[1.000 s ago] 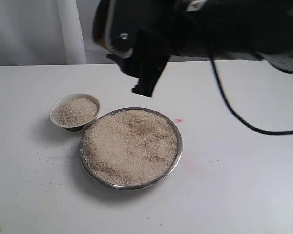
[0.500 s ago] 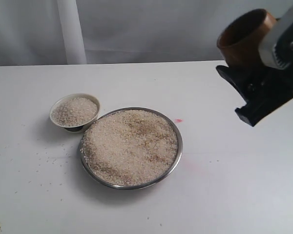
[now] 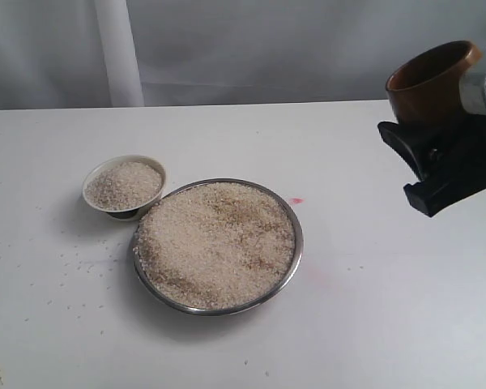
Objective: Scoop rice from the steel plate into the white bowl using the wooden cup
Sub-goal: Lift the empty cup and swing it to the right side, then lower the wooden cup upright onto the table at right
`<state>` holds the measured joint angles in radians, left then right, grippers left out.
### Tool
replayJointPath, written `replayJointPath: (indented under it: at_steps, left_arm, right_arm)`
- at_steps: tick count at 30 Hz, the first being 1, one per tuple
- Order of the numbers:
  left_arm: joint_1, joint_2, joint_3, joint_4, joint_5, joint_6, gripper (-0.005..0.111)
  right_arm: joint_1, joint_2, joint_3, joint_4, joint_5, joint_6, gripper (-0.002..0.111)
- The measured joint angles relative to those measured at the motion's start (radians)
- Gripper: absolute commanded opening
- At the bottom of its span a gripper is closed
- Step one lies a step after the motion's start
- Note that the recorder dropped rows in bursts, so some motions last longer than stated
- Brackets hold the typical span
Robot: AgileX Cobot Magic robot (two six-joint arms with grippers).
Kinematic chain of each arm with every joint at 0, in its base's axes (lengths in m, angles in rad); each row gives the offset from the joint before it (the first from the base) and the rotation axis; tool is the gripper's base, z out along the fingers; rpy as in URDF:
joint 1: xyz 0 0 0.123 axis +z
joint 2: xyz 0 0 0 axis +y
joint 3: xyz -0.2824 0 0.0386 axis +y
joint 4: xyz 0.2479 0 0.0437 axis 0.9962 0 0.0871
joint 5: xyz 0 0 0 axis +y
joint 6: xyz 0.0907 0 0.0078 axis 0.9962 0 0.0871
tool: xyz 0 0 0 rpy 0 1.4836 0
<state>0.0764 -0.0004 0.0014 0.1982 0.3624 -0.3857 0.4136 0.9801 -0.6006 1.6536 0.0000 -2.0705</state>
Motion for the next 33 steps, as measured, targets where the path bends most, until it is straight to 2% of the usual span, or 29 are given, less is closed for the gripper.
replayJointPath:
  at_steps: [3, 5, 10, 13, 15, 19, 24, 29, 33]
  left_arm:
    - [0.000, 0.000, 0.000, 0.000, 0.000, 0.000, 0.000]
    - [0.000, 0.000, 0.000, 0.000, 0.000, 0.000, 0.000]
    - [0.000, 0.000, 0.000, 0.000, 0.000, 0.000, 0.000]
    - [0.000, 0.000, 0.000, 0.000, 0.000, 0.000, 0.000]
    - [0.000, 0.000, 0.000, 0.000, 0.000, 0.000, 0.000]
    - [0.000, 0.000, 0.000, 0.000, 0.000, 0.000, 0.000]
    - [0.000, 0.000, 0.000, 0.000, 0.000, 0.000, 0.000]
    - [0.000, 0.000, 0.000, 0.000, 0.000, 0.000, 0.000]
    - [0.000, 0.000, 0.000, 0.000, 0.000, 0.000, 0.000]
  right_arm:
    - [0.000, 0.000, 0.000, -0.104, -0.006, 0.136, 0.000]
    - [0.000, 0.000, 0.000, -0.240, -0.025, 0.304, 0.000]
    - [0.000, 0.000, 0.000, -0.709, -0.125, 0.888, 0.000]
    - [0.000, 0.002, 0.000, -0.915, -0.172, 1.150, 0.000]
    - [0.000, 0.011, 0.000, -1.005, -0.201, 1.258, 0.000]
    - [0.000, 0.054, 0.017, -1.132, -0.283, 1.390, 0.000]
    - [0.000, 0.124, 0.084, -1.190, -0.450, 1.471, 0.000]
    - [0.000, 0.221, 0.142, -1.375, -0.616, 1.673, 0.000]
    - [0.000, 0.303, 0.144, -1.460, -0.679, 1.740, 0.000]
